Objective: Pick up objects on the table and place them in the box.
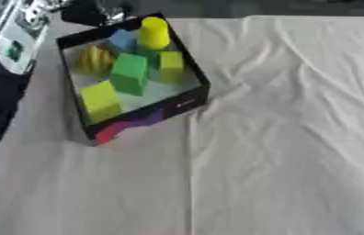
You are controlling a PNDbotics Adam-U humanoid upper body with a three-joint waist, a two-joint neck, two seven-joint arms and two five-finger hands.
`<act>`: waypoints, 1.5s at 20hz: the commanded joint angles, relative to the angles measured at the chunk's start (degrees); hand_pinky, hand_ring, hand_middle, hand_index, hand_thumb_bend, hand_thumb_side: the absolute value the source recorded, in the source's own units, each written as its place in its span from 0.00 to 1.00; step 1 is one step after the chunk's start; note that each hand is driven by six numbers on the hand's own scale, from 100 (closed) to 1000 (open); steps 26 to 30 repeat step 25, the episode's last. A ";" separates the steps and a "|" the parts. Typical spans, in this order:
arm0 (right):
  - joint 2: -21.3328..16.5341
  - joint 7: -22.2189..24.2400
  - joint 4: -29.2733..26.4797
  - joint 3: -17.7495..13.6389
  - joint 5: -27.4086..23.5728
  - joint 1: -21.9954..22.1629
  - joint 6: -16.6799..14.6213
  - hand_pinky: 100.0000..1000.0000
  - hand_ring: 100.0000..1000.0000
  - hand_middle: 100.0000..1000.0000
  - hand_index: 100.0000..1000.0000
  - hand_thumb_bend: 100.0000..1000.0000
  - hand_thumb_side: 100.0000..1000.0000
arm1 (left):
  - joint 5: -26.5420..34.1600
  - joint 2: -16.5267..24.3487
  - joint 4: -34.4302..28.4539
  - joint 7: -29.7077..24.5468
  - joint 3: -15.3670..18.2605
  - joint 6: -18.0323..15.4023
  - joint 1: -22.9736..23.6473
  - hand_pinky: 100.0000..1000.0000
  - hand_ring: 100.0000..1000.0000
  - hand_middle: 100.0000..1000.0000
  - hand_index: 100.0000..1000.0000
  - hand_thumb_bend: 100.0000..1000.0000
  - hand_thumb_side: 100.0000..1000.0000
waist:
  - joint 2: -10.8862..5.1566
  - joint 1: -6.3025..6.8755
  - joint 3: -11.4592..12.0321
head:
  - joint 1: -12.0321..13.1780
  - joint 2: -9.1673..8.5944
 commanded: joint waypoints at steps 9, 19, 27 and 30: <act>-1.91 -0.94 -3.45 -1.85 4.75 1.17 -1.98 0.81 0.81 0.69 0.83 0.00 0.62 | 42.77 6.41 -29.08 23.51 10.05 4.00 26.28 0.79 0.74 0.78 0.84 0.00 0.73 | -4.79 -0.44 1.59 | -1.82 0.36; -0.09 -1.57 -2.59 -1.82 6.83 2.21 -1.90 0.81 0.80 0.68 0.82 0.00 0.63 | 45.46 2.62 -28.80 27.13 11.46 1.59 35.04 0.77 0.72 0.76 0.82 0.00 0.77 | -4.95 -0.44 1.50 | -2.93 0.13; 1.06 -0.78 -2.18 -1.63 9.46 2.71 -3.27 0.81 0.82 0.70 0.82 0.00 0.61 | 45.93 -0.13 -25.75 27.73 11.48 0.91 36.75 0.76 0.70 0.73 0.80 0.00 0.79 | -4.81 -0.03 1.31 | -3.10 -0.18; 1.06 -0.78 -2.18 -1.63 9.46 2.71 -3.27 0.81 0.82 0.70 0.82 0.00 0.61 | 45.93 -0.13 -25.75 27.73 11.48 0.91 36.75 0.76 0.70 0.73 0.80 0.00 0.79 | -4.81 -0.03 1.31 | -3.10 -0.18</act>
